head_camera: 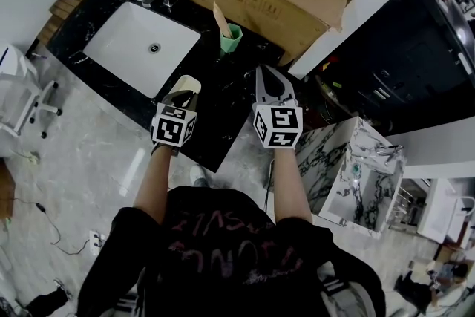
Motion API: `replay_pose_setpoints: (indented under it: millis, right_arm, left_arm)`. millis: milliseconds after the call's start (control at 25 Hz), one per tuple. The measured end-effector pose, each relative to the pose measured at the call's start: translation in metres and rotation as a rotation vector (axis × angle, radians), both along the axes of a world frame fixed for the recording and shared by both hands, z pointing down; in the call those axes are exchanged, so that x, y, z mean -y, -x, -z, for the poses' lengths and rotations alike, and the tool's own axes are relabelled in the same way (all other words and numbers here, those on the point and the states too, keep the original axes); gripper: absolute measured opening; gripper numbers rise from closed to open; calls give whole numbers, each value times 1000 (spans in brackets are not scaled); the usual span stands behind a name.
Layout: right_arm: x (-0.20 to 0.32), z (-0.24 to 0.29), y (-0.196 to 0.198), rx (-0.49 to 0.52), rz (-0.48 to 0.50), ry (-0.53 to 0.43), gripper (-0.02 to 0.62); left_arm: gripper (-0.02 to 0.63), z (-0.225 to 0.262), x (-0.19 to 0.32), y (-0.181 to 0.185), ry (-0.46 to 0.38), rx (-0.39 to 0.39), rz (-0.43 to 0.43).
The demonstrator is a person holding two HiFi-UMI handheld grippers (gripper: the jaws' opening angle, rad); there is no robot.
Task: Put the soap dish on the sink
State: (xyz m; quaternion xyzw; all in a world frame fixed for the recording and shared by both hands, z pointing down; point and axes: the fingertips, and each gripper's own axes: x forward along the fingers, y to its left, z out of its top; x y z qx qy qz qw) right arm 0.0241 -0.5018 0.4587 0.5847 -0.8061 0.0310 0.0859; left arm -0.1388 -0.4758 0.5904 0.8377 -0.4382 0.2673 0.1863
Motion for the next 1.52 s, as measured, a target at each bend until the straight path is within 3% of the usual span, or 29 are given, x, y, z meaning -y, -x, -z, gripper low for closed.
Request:
replay_pose_setpoints:
  millis: [240,640,1240,1520]
  right_arm:
    - [-4,8,2,14,15,-14,14]
    - [-15,18,-1,23,39,-28,14]
    - [-44,41,-17,58,70,-73,13]
    - [-61,46,-33,76,66,-79,12]
  left_arm:
    - [26,34,4,5,-91,26,23]
    - [17,103,9,11,-246,-35,101]
    - [15,212,-20,6,-526,-49,167]
    - [15,228,-42,0,-581,-62,181]
